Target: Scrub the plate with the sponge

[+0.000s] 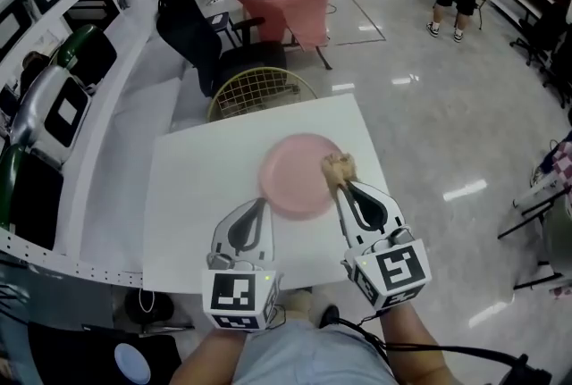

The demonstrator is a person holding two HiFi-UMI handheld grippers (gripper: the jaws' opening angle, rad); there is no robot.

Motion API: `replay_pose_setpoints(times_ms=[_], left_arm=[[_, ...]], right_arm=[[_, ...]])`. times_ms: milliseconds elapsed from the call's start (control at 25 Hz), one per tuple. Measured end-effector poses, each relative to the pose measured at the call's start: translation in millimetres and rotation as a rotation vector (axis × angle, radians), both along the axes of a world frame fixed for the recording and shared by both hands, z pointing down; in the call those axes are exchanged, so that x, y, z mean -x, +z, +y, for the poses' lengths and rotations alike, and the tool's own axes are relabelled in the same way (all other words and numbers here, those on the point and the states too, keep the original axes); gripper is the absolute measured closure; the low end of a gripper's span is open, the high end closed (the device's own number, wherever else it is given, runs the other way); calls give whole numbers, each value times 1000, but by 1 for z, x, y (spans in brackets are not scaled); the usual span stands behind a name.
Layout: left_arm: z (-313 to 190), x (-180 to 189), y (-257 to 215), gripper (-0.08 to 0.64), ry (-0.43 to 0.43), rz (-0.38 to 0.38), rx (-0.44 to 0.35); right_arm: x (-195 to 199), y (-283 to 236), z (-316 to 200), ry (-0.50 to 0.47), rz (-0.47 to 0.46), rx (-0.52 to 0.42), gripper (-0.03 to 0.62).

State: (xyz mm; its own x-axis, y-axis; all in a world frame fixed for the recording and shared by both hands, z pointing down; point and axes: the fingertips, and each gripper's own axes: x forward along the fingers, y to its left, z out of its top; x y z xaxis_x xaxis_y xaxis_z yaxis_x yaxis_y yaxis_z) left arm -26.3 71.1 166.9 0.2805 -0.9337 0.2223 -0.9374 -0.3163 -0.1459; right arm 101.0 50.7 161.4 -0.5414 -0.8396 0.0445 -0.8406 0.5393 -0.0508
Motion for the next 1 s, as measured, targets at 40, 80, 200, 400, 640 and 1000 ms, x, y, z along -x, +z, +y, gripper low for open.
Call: replay_pose_setpoints(times_ms=[40, 80, 200, 400, 640, 1000], left_arm=[[-8, 3, 4, 546, -3, 6, 11], [-16, 7, 8, 546, -6, 12, 21], [-42, 24, 21, 546, -23, 24, 52], [-81, 51, 58, 546, -55, 51, 137], [-122, 65, 107, 545, -48, 76, 252], [-171, 78, 183, 545, -52, 108, 413]], right_arm=[[2, 1, -7, -1, 1, 3, 557], [5, 2, -15, -2, 2, 9, 557], [16, 13, -38, -7, 15, 35, 557], [35, 42, -74, 1, 54, 122, 557], [54, 92, -107, -25, 91, 217, 557], [65, 167, -137, -28, 133, 385, 557]])
